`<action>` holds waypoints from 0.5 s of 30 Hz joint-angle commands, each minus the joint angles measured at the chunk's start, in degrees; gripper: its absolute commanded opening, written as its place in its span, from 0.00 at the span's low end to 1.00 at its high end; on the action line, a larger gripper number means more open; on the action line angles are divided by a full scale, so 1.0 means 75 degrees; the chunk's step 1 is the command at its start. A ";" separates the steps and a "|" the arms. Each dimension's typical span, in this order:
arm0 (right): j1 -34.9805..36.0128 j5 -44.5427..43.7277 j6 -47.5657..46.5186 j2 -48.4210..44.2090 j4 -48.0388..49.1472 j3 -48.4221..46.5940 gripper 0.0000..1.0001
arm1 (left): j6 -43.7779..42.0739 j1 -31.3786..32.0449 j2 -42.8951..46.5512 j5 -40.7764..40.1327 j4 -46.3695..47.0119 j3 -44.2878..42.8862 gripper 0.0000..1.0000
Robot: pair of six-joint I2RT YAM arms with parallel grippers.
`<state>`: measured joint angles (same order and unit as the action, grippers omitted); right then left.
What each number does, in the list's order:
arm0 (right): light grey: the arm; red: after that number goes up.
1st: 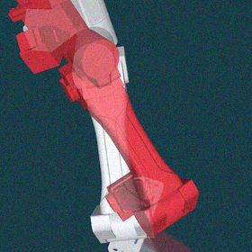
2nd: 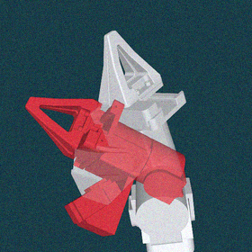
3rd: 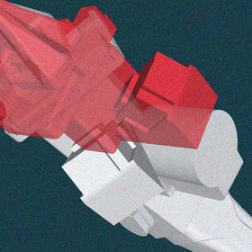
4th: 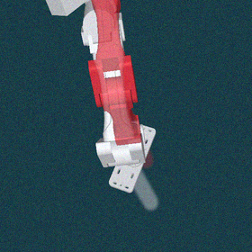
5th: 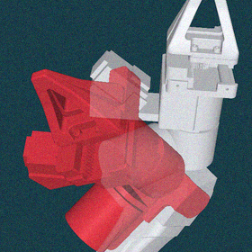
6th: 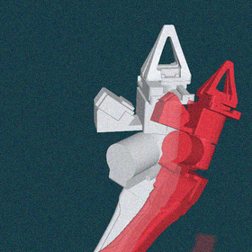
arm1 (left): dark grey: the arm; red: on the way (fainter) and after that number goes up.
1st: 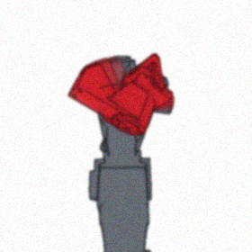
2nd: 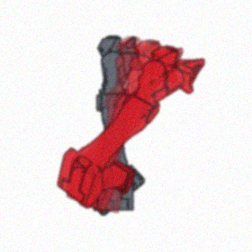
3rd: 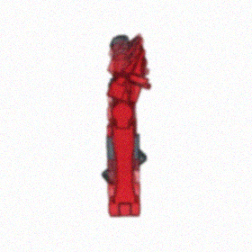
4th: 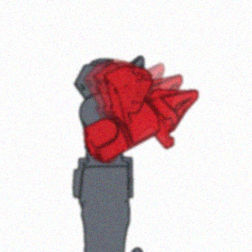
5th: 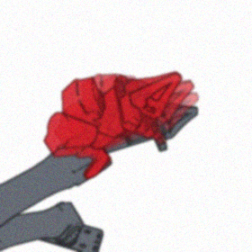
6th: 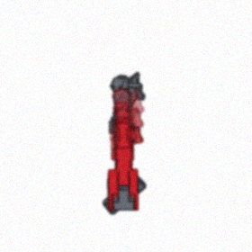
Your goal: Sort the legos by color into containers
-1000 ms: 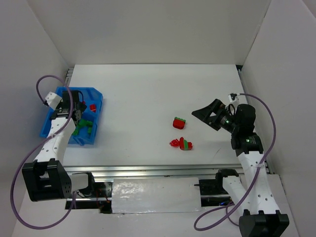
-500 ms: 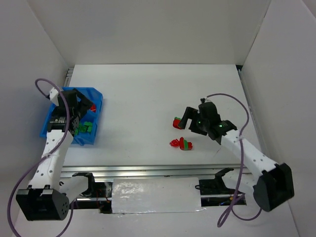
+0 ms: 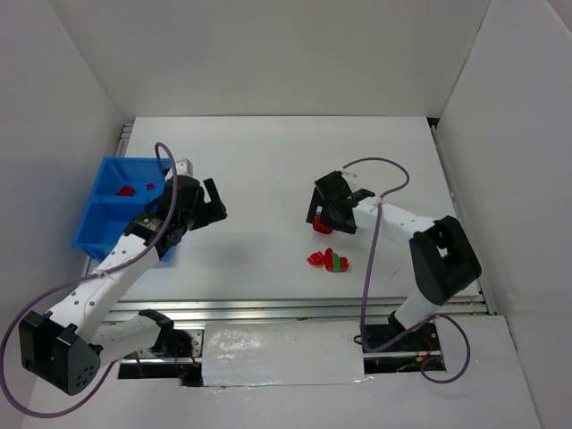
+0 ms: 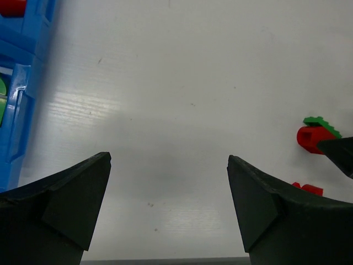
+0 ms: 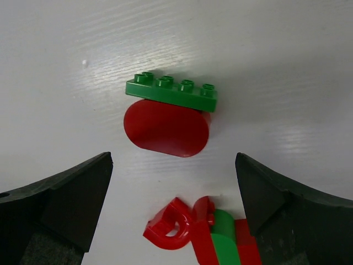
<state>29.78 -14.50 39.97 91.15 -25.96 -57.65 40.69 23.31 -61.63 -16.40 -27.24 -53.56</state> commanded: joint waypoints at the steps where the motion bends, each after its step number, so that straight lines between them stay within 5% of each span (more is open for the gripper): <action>1: 0.0283 -0.0714 0.0577 0.0618 -0.0101 -0.0598 1.00 | -0.0186 0.0044 0.0189 0.0007 0.0199 0.0133 0.99; 11: 0.0365 -0.1124 0.0812 0.1649 0.0062 -0.0972 0.95 | -0.0503 0.0044 0.0541 0.0205 0.0398 0.0578 0.99; 15: 0.0389 -0.1160 0.0660 0.1897 0.0015 -0.1173 0.81 | -0.0492 0.0044 0.0506 0.0207 0.0410 0.0649 0.99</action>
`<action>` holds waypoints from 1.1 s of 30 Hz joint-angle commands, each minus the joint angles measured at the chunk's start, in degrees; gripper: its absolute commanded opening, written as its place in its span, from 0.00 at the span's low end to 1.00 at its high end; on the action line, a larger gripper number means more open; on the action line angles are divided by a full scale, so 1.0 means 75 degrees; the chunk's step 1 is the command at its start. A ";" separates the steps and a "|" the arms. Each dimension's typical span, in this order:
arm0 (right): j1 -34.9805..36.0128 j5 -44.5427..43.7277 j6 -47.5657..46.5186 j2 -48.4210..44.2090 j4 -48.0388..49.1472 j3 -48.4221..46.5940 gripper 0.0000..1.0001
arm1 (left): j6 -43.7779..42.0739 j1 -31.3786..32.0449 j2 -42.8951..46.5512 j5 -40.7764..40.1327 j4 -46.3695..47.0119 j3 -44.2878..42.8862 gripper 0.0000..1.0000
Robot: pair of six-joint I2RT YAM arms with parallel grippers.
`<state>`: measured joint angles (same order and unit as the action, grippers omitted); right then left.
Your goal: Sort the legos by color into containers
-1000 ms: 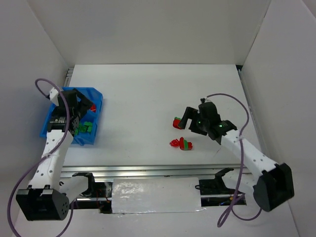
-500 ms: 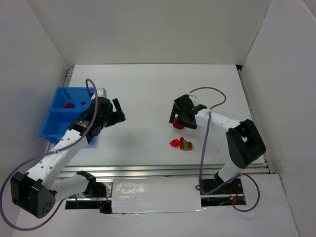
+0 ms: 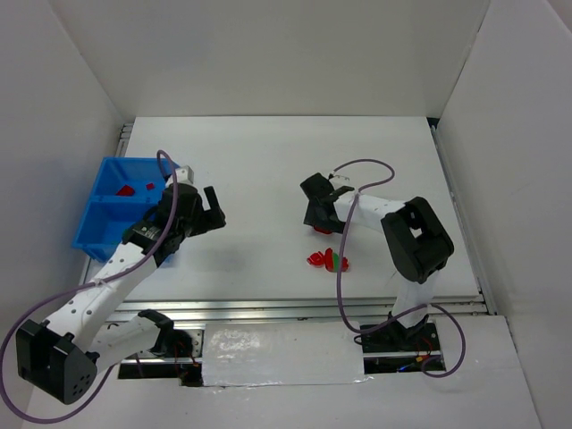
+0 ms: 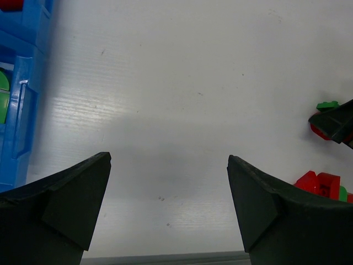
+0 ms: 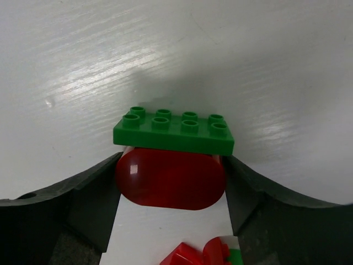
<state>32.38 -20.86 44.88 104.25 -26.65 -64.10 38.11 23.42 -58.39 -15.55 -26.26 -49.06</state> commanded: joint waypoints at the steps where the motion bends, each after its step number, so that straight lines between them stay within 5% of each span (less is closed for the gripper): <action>1: 0.0042 -0.0300 -0.0008 0.0128 0.0167 -0.0209 0.75 | -0.0124 0.0030 0.0075 0.0105 0.0302 0.0060 1.00; 2: 0.0054 -0.0289 -0.0031 0.0023 0.0260 -0.0138 0.67 | -0.0112 0.0030 0.0086 0.0105 0.0325 0.0107 1.00; 5: 0.0182 -0.0288 -0.0277 -0.0397 0.0706 0.0213 0.14 | 0.0028 0.0030 0.0063 0.0023 0.0384 0.0143 1.00; 6: 0.0252 -0.0381 -0.0347 -0.0539 0.0695 0.0249 0.08 | 0.0075 0.0018 0.0051 0.0011 0.0384 0.0143 0.99; 11: 0.1444 -0.0642 -0.2312 -0.2295 0.1278 0.0564 0.00 | -0.0030 0.0030 -0.0019 0.0993 0.0676 -0.0453 1.00; 14: 0.1962 0.1405 -0.4478 -0.3607 0.2180 0.1150 0.00 | -0.0158 0.0030 -0.0159 0.2514 0.1109 -0.0911 0.99; 19: 0.2186 0.4205 -0.5584 -0.5353 0.2535 0.1796 0.00 | 0.0074 0.0030 -0.0616 0.5210 0.1390 -0.1288 0.99; 23: 0.2538 0.4609 -0.5902 -0.5731 0.2196 0.1644 0.00 | 0.0848 0.0100 -0.0815 0.6712 0.2539 -0.0865 0.99; 33: 0.2936 0.3732 -0.6184 -0.5227 0.1889 0.1069 0.00 | 0.1224 0.0264 -0.0945 0.7206 0.2892 -0.0502 1.00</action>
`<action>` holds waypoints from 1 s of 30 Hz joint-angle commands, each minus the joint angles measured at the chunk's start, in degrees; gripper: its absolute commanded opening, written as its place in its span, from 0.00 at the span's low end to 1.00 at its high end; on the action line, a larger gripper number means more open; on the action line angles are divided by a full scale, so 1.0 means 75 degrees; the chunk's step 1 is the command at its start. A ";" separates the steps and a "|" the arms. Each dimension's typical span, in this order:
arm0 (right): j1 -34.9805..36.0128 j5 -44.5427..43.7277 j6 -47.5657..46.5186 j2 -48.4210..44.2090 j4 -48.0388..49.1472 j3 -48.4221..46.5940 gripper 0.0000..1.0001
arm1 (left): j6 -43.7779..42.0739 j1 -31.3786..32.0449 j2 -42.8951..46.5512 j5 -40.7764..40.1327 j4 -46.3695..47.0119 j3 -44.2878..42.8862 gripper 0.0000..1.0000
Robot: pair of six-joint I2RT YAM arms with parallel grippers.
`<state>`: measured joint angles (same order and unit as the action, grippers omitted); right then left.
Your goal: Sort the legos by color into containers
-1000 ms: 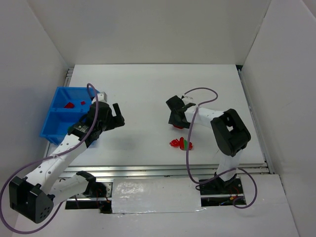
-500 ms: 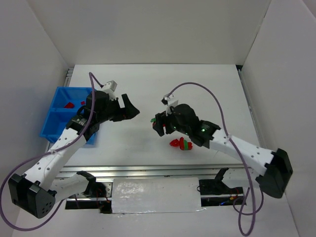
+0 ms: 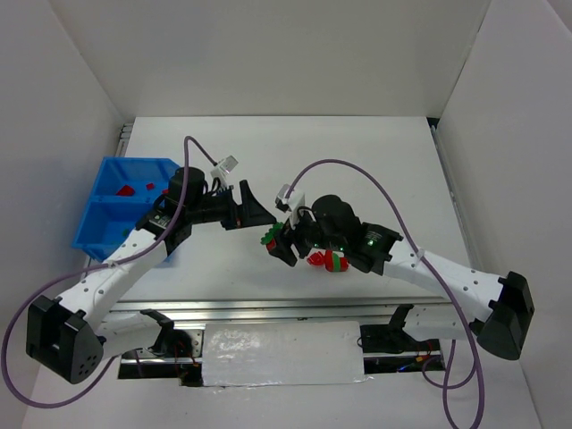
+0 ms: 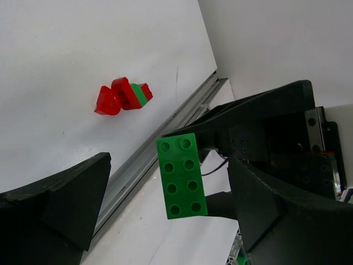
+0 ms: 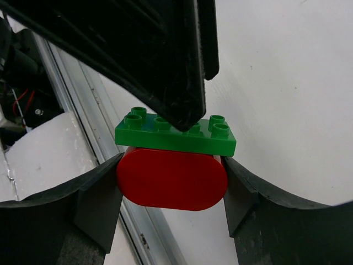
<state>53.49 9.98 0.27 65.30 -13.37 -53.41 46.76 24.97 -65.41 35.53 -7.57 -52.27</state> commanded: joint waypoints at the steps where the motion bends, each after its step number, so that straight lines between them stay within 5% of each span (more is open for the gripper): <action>1: 0.0121 -0.0462 -0.0224 -0.0058 0.0199 -0.0309 0.00 | 0.0046 0.0069 -0.0021 0.0419 0.0400 -0.0027 1.00; 12: 0.0332 -0.0521 -0.0130 0.0200 0.0633 -0.0496 0.00 | -0.0013 0.0280 -0.0478 0.0664 0.0798 0.0372 0.78; 15: 0.0379 -0.0943 -0.0107 0.0305 0.0809 -0.0496 0.00 | -0.0106 0.0408 -0.0607 0.0700 0.0776 0.0209 0.58; 16: 0.0402 -0.1083 -0.0118 0.0340 0.0844 -0.0519 0.00 | -0.0164 0.0467 -0.0642 0.0724 0.0752 0.0173 0.39; 20: 0.0391 -0.1248 -0.0177 0.0598 0.0810 -0.0578 0.00 | -0.0364 0.0467 -0.0654 0.0864 0.0553 -0.0073 0.00; 26: 0.0367 -0.1319 -0.0282 0.0295 0.1395 0.0217 0.00 | -0.0598 0.0140 -0.0327 0.0829 0.0132 -0.0342 0.00; 30: 0.0332 -0.1529 -0.0259 -0.0221 0.1653 0.0804 0.00 | -0.0774 -0.1063 -0.0034 0.1355 -0.0080 -0.0367 0.00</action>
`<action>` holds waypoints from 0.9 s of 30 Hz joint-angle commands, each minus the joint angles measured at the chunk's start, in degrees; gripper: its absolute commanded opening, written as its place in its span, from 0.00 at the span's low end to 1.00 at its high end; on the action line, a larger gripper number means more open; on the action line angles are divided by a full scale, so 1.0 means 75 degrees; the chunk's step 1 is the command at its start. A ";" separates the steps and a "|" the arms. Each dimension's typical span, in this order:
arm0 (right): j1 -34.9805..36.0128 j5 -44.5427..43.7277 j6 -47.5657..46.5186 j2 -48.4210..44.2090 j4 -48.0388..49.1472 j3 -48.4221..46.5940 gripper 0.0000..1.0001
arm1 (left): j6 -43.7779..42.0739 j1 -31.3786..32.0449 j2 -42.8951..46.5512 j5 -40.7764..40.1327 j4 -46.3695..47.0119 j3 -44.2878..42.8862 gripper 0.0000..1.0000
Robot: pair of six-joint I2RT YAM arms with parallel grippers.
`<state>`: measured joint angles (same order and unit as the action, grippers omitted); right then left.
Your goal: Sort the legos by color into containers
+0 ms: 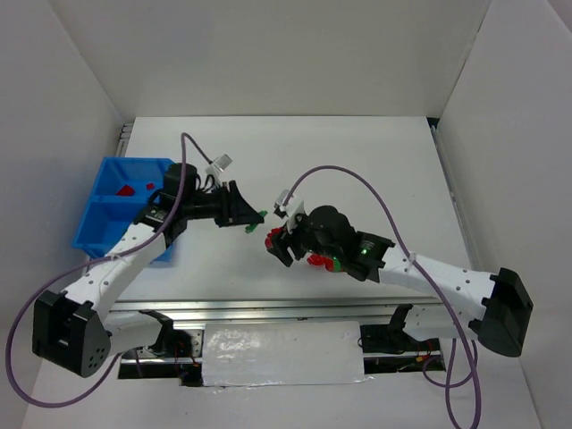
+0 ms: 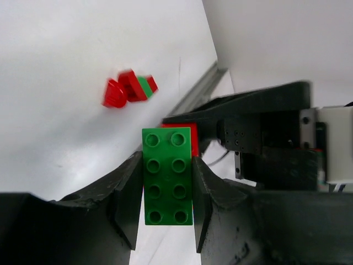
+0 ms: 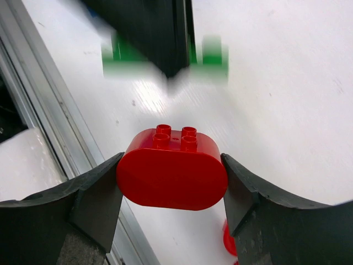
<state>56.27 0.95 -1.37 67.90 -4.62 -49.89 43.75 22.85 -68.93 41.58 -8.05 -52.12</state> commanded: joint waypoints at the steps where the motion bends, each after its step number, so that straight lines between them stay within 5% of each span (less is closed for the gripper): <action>1: -0.0119 -0.0338 -0.0017 -0.0812 0.0545 0.0521 0.00 | -0.0395 -0.1017 0.0483 0.0828 -0.0051 -0.0422 0.00; 7: -0.0377 -0.0290 0.0263 -0.1634 0.0815 0.1015 0.00 | -0.1038 -0.2494 0.0589 0.0506 -0.1345 -0.1110 0.00; 12: -0.0389 -0.0677 0.1327 -0.1367 0.0489 0.0444 0.00 | -0.0725 -0.3722 -0.0368 -0.5286 -0.3027 -0.2366 0.00; 13: -0.0389 -0.0689 0.1516 -0.1296 0.0406 0.0313 0.00 | -0.0294 -0.3959 -0.0604 -0.5635 -0.3120 -0.2576 0.00; 21: -0.0343 -0.0772 0.3018 -0.1342 0.0007 0.0007 0.00 | 0.0400 -0.5460 -0.2786 -0.6211 -0.3576 -0.3913 0.00; 27: -0.0331 -0.0783 0.3264 -0.0899 -0.0122 -0.0261 0.00 | 0.1291 -0.5718 -0.1429 -0.7361 -0.3452 -0.1964 0.01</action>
<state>53.58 -4.14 20.43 59.33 -5.61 -48.12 48.66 -19.03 -87.26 -8.01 -33.78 -72.90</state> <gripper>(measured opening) 0.717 0.470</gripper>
